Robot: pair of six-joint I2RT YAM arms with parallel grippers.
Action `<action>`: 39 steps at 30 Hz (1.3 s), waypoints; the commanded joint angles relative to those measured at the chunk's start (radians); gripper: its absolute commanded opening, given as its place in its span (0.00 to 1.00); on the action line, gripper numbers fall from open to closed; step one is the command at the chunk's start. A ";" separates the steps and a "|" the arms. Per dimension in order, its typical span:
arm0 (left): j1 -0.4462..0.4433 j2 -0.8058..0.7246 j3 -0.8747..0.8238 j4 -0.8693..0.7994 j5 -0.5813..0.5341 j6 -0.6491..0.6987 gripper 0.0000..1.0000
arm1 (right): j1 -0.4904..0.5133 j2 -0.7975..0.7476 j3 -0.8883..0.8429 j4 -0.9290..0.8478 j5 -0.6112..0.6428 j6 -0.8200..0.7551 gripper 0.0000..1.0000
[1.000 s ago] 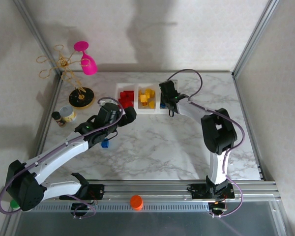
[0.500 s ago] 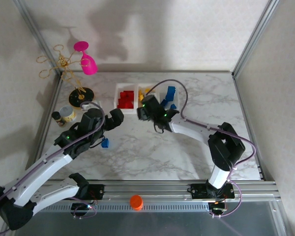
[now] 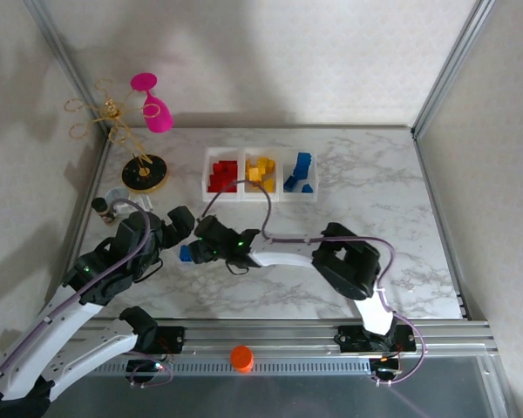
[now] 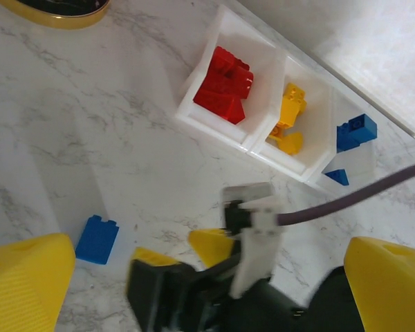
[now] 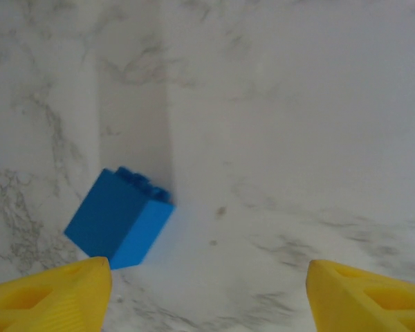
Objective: Sort the legos into containers by color
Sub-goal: Move the lego to the center of the table.
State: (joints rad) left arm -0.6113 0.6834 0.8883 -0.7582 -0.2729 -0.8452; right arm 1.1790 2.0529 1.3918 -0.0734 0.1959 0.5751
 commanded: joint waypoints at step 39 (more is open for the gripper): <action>0.014 -0.057 -0.017 -0.080 -0.078 -0.063 1.00 | 0.055 0.078 0.171 -0.271 0.198 0.092 0.59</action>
State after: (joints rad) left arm -0.6067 0.6300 0.8711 -0.8238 -0.3378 -0.8955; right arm 1.2228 2.1948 1.5921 -0.2947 0.3740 0.6399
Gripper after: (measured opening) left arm 0.996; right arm 0.589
